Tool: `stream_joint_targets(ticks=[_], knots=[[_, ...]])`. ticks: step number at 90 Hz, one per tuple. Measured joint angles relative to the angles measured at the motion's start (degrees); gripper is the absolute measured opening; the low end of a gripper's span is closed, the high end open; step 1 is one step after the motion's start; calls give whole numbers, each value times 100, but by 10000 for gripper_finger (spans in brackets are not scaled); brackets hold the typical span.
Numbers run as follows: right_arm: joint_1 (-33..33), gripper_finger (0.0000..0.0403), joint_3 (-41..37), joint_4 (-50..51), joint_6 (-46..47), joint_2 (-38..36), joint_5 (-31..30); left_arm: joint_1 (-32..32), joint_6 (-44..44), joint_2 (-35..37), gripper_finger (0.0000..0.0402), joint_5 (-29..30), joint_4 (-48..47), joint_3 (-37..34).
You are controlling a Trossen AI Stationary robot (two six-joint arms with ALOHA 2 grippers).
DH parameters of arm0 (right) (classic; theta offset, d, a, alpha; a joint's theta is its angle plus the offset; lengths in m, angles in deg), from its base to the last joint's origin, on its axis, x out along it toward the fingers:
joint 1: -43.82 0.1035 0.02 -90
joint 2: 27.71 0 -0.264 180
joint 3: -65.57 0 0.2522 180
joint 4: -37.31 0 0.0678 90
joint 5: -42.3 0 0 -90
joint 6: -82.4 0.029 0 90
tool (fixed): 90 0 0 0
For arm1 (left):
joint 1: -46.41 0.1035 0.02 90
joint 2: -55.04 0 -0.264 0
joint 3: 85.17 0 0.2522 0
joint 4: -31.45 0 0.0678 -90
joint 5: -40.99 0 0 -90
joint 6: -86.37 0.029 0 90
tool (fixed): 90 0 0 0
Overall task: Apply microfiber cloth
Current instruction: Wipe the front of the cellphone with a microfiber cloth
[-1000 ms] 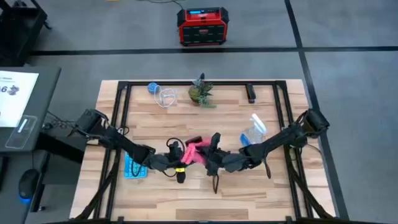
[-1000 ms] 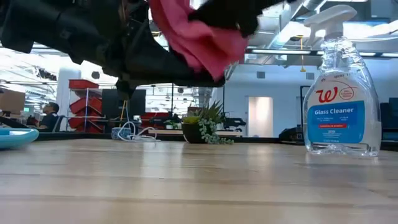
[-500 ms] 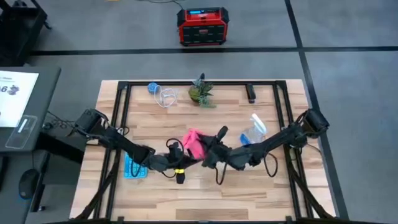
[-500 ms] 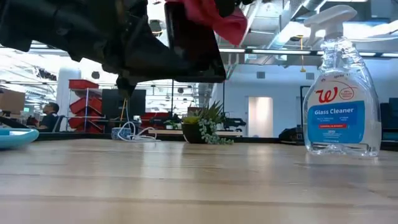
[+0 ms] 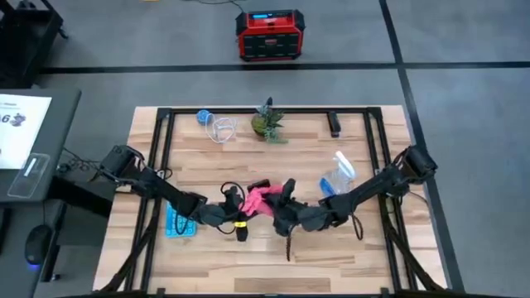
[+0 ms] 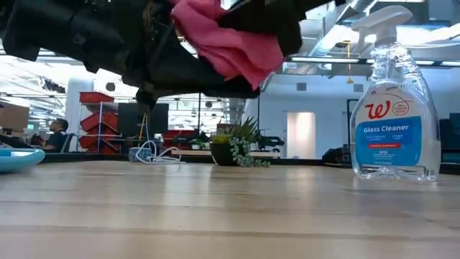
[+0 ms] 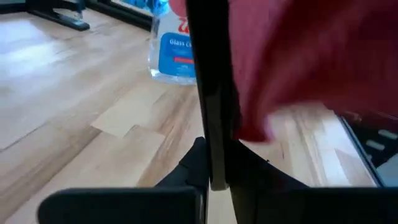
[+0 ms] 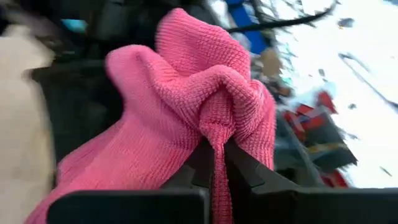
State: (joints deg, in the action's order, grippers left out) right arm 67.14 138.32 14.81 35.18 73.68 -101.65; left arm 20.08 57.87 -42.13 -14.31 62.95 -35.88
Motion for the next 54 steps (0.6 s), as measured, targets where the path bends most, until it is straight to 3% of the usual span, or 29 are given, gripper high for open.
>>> stream_joint_targets(ticks=[7, 16, 33, 54], knots=[[-3, 0, 0, -475, -245, -5, 9, -2, 1, 0, 12, -32, -19, 0], [12, 0, 4, -307, -186, 2, 318, -15, 18, -3, 12, -106, -63, 0], [17, 0, 11, 1302, 1023, 8, 888, -9, 8, -17, 12, -64, -128, -2], [190, 0, 17, 2914, 2062, 13, 926, 0, 19, -17, 12, -14, -126, -2]])
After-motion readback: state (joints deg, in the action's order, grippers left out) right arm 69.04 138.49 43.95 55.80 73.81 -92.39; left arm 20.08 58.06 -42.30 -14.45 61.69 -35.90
